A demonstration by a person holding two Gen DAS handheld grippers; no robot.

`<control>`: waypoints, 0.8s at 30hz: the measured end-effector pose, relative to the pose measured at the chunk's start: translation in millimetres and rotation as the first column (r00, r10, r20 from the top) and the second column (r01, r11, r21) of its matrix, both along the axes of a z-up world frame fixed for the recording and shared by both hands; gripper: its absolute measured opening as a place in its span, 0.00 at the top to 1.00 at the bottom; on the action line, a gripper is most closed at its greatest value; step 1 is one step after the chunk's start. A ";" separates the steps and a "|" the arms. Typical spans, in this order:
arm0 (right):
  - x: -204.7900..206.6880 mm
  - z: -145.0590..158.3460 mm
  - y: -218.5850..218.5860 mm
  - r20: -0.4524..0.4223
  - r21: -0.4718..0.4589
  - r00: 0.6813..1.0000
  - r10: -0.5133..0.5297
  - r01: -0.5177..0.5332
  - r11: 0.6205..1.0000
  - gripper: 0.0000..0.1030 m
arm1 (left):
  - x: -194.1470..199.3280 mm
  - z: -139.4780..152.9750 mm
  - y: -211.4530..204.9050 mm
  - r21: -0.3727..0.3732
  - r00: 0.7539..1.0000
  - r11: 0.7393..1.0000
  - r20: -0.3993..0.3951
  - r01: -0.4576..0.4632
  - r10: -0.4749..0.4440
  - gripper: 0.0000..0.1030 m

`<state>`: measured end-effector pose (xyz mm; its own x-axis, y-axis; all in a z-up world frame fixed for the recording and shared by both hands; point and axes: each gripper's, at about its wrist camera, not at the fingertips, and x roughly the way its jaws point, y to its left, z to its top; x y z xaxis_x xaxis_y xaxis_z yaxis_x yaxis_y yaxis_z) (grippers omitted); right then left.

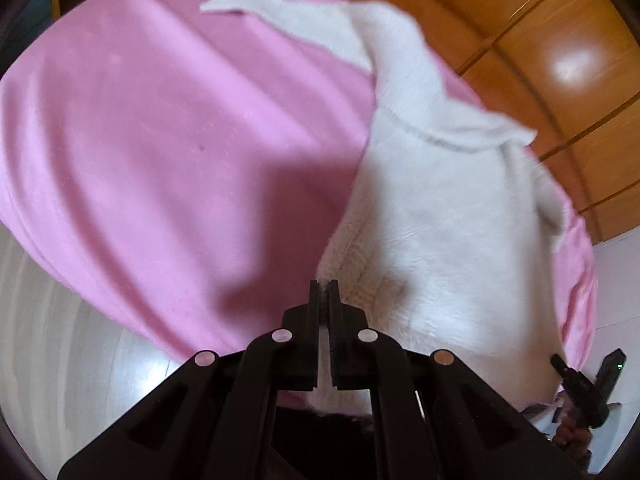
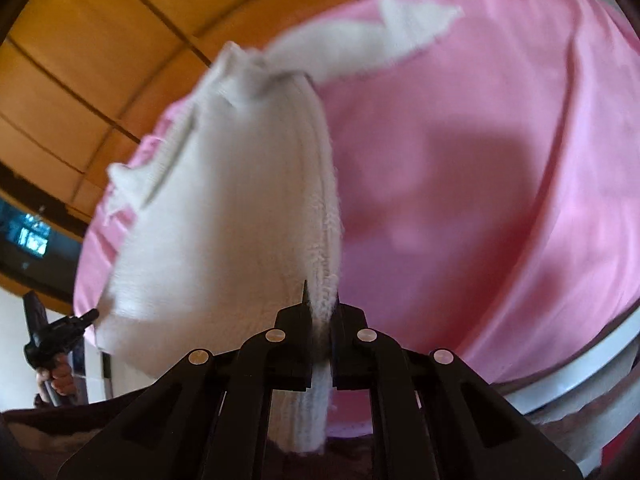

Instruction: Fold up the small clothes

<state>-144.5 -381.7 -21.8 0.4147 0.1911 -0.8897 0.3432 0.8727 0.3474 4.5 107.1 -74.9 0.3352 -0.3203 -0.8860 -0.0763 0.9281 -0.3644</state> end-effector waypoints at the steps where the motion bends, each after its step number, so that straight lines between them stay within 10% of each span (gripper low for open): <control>1: 4.8 -1.2 2.2 -0.005 -0.007 1.000 0.020 -0.020 1.000 0.95 | 5.4 -3.7 -5.0 0.016 1.000 1.000 0.000 0.000 0.000 0.95; 3: 13.9 1.6 3.9 0.003 -0.022 0.998 0.057 -0.057 0.998 0.94 | 13.3 -1.8 -6.8 0.072 0.999 0.997 0.025 -0.021 0.019 0.95; 7: 40.7 17.4 -32.2 0.118 -0.102 0.993 -0.032 0.044 0.994 0.40 | 27.1 11.0 -4.3 0.102 0.994 0.993 0.102 -0.060 0.050 0.66; 24: 221.8 -55.4 -228.5 0.074 0.106 0.817 -0.572 0.564 0.819 0.56 | 56.6 31.8 -53.0 0.193 0.967 0.981 0.252 -0.002 -0.048 0.54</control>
<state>77.3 -610.2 -77.2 0.5539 -0.0407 -0.8316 0.7305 0.5030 0.4620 61.1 54.1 -43.1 0.5518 -0.1644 -0.8176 0.0179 0.9825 -0.1855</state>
